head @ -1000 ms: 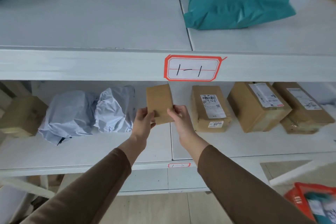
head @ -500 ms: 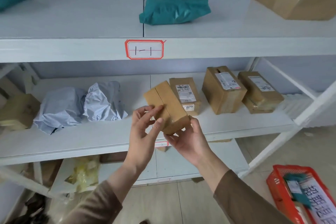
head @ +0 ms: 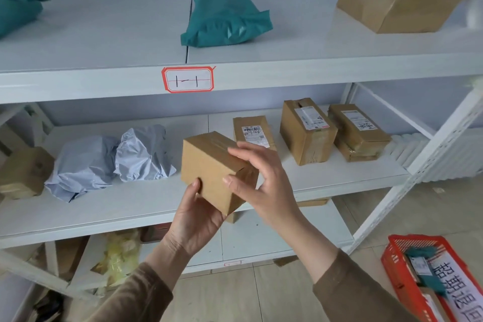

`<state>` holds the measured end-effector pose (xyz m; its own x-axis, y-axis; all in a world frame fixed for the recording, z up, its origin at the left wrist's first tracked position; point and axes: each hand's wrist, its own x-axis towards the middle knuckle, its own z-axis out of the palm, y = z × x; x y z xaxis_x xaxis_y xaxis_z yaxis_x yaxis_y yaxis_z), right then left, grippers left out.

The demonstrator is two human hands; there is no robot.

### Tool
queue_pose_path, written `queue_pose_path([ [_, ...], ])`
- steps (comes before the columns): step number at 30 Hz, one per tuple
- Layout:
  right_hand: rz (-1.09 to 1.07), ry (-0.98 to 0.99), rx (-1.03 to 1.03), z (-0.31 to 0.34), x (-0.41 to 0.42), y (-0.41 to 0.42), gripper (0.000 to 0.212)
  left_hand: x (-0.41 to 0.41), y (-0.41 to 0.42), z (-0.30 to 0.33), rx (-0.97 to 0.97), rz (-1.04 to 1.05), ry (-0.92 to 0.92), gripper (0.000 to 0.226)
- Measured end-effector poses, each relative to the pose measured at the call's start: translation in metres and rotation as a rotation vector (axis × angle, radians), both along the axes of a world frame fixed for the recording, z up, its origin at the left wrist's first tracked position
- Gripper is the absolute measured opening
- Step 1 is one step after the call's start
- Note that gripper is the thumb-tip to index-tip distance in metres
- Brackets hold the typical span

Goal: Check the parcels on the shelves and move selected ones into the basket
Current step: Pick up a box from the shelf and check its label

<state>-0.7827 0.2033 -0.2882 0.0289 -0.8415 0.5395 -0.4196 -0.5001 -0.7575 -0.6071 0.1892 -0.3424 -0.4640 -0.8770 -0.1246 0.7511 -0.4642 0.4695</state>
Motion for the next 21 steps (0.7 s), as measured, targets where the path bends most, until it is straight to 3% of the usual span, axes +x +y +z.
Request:
queue_pose_path([
  [3,0.065,-0.211,0.072,-0.01,-0.002,0.003,0.079,0.011,-0.006,0.001,-0.05,-0.014,-0.01,0.092],
  [6,0.037,-0.513,0.262,-0.022,-0.009,0.001,0.071,0.011,-0.01,0.011,-0.257,0.144,-0.419,0.067],
  [10,0.079,-0.838,0.681,-0.038,-0.02,-0.003,0.041,0.015,-0.016,0.022,-0.857,0.42,-1.081,0.094],
  [13,0.153,-0.933,0.84,-0.043,-0.024,-0.002,0.045,0.03,-0.03,0.001,-1.359,0.603,-1.451,0.103],
  [16,0.243,-0.901,0.895,-0.043,-0.023,0.001,0.056,0.034,-0.035,-0.01,-1.61,0.727,-1.536,0.101],
  [21,0.332,-0.786,0.945,-0.046,-0.018,0.002,0.065,0.037,-0.034,-0.02,-1.703,0.786,-1.543,0.092],
])
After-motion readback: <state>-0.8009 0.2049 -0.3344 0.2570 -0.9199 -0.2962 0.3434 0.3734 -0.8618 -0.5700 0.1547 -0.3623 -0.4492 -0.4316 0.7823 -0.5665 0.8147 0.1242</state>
